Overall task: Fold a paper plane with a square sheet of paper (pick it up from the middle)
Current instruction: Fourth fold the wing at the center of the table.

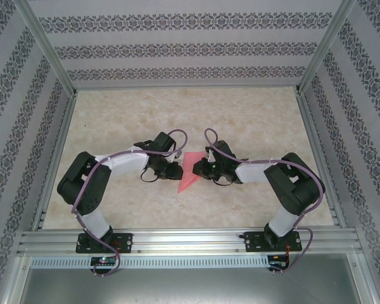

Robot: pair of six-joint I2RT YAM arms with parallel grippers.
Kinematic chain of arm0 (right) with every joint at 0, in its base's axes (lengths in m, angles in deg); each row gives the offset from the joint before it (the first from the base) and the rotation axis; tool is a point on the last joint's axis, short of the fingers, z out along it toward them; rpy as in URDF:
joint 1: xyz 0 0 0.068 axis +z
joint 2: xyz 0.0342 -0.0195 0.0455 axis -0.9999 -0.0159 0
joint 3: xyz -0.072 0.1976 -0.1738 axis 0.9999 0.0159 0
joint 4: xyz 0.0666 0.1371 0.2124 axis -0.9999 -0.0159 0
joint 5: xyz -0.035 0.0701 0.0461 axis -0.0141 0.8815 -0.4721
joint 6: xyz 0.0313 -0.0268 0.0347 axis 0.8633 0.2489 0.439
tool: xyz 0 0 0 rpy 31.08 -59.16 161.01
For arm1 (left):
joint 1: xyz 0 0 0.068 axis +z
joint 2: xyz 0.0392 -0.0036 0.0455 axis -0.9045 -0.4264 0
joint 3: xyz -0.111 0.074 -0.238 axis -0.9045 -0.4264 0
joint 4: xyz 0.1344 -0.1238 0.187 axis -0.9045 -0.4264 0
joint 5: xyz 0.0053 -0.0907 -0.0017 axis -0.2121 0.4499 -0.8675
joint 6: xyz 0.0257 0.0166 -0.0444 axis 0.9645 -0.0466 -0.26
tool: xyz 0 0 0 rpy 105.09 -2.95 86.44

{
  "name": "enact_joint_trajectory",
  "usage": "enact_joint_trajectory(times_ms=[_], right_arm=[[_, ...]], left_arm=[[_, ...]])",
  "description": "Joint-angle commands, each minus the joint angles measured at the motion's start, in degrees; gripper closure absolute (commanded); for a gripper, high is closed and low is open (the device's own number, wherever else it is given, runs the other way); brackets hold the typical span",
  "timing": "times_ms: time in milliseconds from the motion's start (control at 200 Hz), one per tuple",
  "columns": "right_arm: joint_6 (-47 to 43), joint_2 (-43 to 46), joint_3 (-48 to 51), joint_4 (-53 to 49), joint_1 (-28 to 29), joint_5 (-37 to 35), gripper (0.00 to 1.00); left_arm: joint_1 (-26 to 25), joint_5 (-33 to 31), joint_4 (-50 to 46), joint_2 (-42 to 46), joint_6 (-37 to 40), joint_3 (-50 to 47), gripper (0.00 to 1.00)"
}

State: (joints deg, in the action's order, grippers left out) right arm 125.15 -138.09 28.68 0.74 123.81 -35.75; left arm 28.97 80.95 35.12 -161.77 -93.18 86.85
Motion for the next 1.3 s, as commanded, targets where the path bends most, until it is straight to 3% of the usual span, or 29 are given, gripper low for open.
enact_joint_trajectory(times_ms=[0,370,644,1294], right_arm=[[1.2,0.9,-1.4,-0.8,0.9,-1.7,0.86],[3.4,1.2,-1.8,-0.9,0.8,-1.6,0.87],[4.2,0.9,-2.0,-0.1,0.8,-1.0,0.87],[6.4,1.4,-1.1,2.7,-0.4,1.2,0.83]], left_arm=[[-3.9,-6.1,0.8,4.2,1.2,-2.1,0.67],[-16.8,-22.2,2.2,5.9,4.1,-3.8,0.59],[-21.6,-31.6,1.5,1.8,3.3,-1.1,0.59],[-24.2,-36.9,3.6,1.7,2.0,-2.9,0.63]])
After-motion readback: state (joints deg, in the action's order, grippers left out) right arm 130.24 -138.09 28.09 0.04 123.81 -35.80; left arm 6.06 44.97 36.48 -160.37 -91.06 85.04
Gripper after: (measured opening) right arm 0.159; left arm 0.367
